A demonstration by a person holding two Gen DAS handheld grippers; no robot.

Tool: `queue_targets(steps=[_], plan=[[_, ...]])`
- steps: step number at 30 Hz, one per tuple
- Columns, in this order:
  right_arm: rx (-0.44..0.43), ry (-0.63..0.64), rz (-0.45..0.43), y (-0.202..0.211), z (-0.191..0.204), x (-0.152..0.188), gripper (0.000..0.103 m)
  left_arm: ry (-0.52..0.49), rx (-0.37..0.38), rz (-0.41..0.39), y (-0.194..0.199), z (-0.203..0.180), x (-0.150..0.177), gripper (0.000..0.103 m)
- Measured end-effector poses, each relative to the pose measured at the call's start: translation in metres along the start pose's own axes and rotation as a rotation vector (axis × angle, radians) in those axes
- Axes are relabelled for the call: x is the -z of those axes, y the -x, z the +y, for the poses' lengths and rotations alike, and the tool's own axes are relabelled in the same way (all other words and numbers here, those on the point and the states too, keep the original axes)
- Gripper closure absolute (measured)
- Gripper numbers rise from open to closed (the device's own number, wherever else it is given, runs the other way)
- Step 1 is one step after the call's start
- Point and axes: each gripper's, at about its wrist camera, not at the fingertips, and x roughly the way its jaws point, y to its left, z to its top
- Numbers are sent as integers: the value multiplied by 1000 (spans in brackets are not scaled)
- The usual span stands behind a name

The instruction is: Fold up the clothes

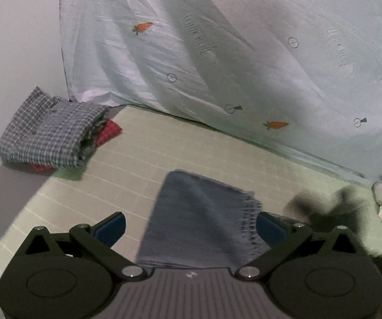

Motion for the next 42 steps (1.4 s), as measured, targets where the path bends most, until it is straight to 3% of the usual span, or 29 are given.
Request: queue_targets(steps=[3, 5, 7, 10, 12, 16, 19, 22, 25, 29, 33, 39, 42], plan=[[12, 269, 152, -22, 61, 31, 64, -23, 9, 0, -8, 14, -4, 0], [32, 340, 125, -16, 69, 35, 52, -39, 15, 4, -15, 20, -6, 0], [-13, 236, 169, -15, 55, 24, 49, -56, 17, 11, -24, 24, -8, 0], [-20, 92, 215, -13, 33, 11, 30, -52, 20, 40, -38, 26, -12, 0], [-36, 7, 224, -4, 22, 8, 28, -51, 33, 62, -47, 25, -14, 0], [-103, -131, 197, 19, -4, -1, 14, -89, 39, 99, -67, 15, -15, 0], [-151, -262, 111, 34, -21, -10, 1, -140, 34, 103, -80, 8, -18, 0], [-105, -339, 79, 29, -37, -21, 1, -159, 26, 121, -92, 5, -21, 0], [-34, -434, 120, 6, -61, -18, 1, -165, 28, 152, -104, 3, -23, 0], [91, -562, 184, -15, -97, 6, 1, -214, 47, 187, -109, -4, -17, 0], [144, -698, 243, -30, -126, 35, 1, -235, 47, 208, -113, -8, -14, 0], [63, -960, 312, -46, -152, 82, 2, -233, 39, 221, -111, -16, -13, 0], [13, -989, 285, -46, -150, 87, 6, -230, 33, 219, -103, -20, -10, 0]])
